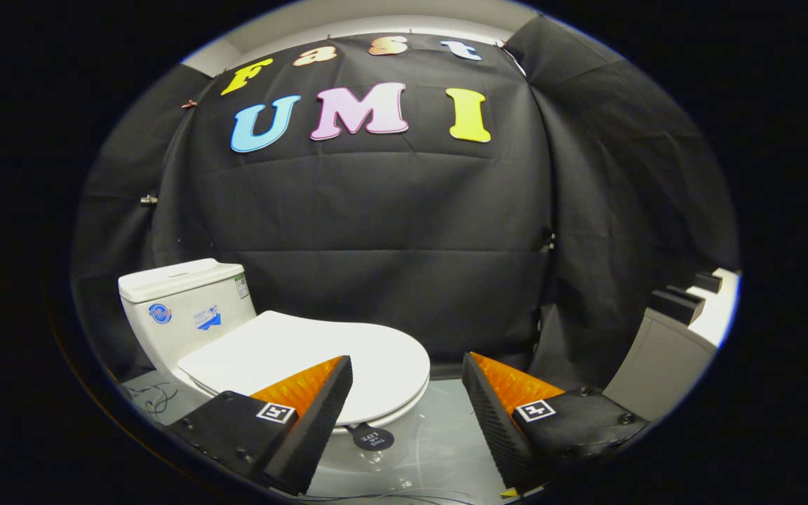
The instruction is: Open the toilet lid.
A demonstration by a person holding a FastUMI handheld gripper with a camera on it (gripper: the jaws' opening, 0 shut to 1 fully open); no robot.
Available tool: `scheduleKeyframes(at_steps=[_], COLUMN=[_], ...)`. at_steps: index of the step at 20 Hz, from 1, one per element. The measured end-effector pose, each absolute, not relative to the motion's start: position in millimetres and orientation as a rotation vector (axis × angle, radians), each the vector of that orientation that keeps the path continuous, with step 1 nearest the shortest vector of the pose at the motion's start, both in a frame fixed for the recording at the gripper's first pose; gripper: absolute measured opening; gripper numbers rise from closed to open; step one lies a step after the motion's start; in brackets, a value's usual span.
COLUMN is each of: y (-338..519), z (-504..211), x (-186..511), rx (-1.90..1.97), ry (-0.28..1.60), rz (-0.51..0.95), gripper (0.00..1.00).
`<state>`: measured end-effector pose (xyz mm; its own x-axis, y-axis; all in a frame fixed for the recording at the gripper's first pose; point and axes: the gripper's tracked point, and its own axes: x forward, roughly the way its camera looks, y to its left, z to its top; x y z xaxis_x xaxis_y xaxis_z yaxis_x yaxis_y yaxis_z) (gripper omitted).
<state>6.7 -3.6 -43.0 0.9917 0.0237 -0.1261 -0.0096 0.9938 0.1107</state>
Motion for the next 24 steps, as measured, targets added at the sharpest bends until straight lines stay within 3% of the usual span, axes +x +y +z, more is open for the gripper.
scheduleKeyframes(at_steps=[14,17,23,24], y=[3.1,2.6,19.9,21.8], z=[-138.6,-157.7,-171.1,-176.4], x=[1.8,-2.1,1.6,4.5], rx=[0.837,1.030,1.199,1.203], ry=[0.431,0.478,0.491,0.505], rz=[0.009,-0.007,0.036,0.022], gripper=[0.98,0.91,0.91,0.79])
